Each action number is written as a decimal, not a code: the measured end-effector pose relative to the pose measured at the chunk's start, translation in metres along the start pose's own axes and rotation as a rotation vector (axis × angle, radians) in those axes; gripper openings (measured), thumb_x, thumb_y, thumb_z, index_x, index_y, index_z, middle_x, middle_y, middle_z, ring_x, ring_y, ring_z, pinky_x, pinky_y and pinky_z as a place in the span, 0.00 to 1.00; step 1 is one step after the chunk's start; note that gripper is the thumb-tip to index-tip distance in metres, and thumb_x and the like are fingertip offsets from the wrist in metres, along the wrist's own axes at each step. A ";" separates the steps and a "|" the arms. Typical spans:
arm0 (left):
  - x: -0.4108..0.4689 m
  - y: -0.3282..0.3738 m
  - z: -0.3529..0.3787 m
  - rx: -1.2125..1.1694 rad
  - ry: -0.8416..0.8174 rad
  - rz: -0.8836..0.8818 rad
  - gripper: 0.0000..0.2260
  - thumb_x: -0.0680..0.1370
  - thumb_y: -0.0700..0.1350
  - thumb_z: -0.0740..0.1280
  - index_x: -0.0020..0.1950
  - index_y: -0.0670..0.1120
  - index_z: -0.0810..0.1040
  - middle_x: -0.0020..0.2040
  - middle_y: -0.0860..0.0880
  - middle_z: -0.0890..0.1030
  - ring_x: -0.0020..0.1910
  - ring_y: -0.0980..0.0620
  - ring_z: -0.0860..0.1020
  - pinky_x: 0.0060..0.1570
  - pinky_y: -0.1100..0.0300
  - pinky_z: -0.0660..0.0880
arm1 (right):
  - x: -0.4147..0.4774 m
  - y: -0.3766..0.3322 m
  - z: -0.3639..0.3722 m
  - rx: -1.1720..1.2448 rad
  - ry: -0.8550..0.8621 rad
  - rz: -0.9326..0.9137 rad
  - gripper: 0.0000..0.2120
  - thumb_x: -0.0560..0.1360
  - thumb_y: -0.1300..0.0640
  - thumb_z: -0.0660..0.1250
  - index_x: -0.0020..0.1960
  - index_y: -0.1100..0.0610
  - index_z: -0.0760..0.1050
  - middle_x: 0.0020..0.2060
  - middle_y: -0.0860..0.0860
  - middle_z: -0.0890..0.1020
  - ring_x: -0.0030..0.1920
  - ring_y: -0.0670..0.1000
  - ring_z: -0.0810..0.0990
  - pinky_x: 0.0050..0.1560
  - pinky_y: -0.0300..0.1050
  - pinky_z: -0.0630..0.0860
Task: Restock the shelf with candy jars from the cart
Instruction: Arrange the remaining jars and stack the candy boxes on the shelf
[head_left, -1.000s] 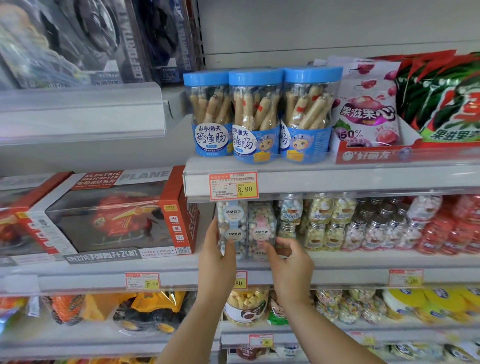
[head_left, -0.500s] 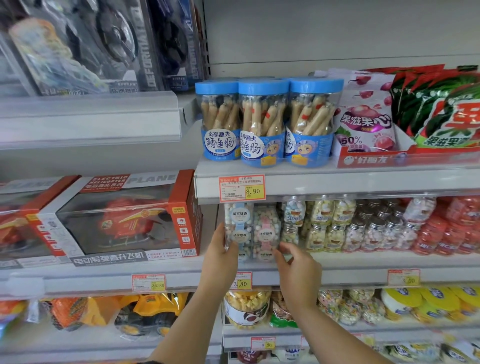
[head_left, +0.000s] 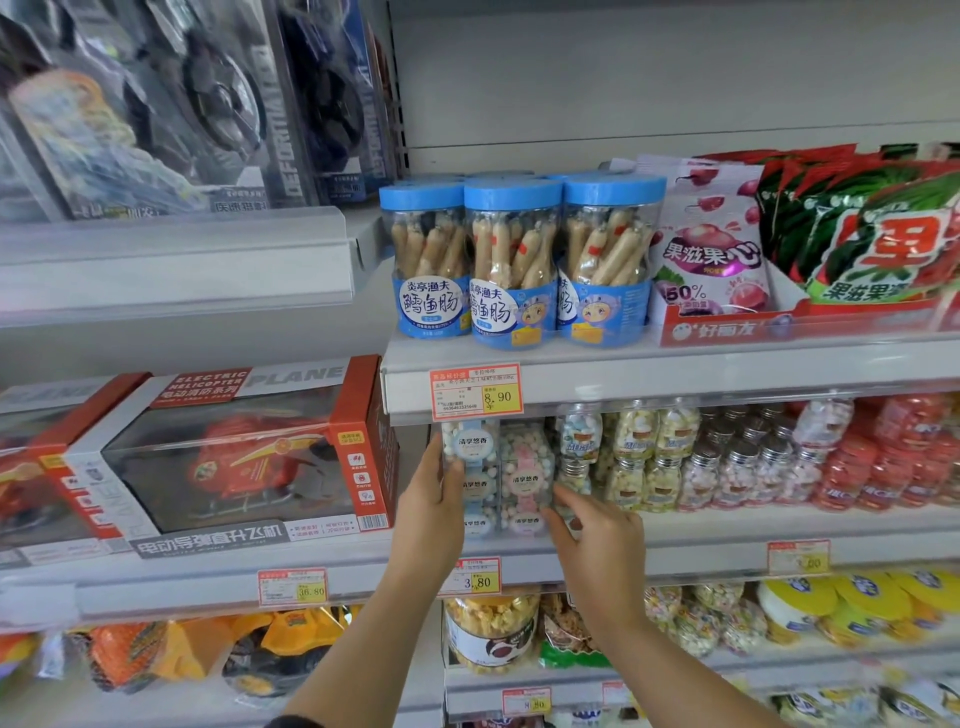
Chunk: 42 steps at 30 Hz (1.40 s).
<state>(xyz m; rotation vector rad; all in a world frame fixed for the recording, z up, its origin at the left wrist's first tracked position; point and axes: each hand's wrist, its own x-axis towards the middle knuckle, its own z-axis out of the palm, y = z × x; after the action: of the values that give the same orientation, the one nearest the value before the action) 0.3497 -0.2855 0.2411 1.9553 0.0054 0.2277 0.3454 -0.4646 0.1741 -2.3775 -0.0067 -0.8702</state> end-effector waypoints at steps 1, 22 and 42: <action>0.000 0.002 0.000 0.010 0.013 0.010 0.19 0.85 0.52 0.56 0.76 0.57 0.65 0.64 0.58 0.79 0.56 0.63 0.76 0.47 0.70 0.70 | -0.001 -0.002 0.000 0.016 0.001 0.015 0.13 0.74 0.51 0.74 0.58 0.49 0.83 0.46 0.42 0.86 0.44 0.44 0.81 0.48 0.45 0.69; -0.002 -0.014 0.005 0.110 -0.011 -0.066 0.22 0.82 0.46 0.63 0.76 0.53 0.66 0.64 0.56 0.79 0.47 0.66 0.79 0.33 0.75 0.72 | -0.011 -0.020 -0.003 0.332 -0.132 0.275 0.19 0.79 0.51 0.68 0.69 0.52 0.76 0.62 0.46 0.80 0.54 0.38 0.74 0.58 0.34 0.71; -0.014 -0.013 0.000 0.084 0.111 0.037 0.23 0.81 0.50 0.64 0.76 0.57 0.65 0.70 0.57 0.72 0.66 0.56 0.73 0.66 0.49 0.74 | 0.005 0.002 -0.041 0.525 -0.133 0.377 0.19 0.80 0.58 0.65 0.71 0.51 0.72 0.58 0.39 0.79 0.56 0.37 0.77 0.51 0.29 0.74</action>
<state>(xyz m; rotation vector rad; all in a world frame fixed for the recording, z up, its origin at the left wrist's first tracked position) 0.3370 -0.2816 0.2266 2.0251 0.0517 0.3655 0.3260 -0.4892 0.2003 -1.8544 0.1384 -0.4584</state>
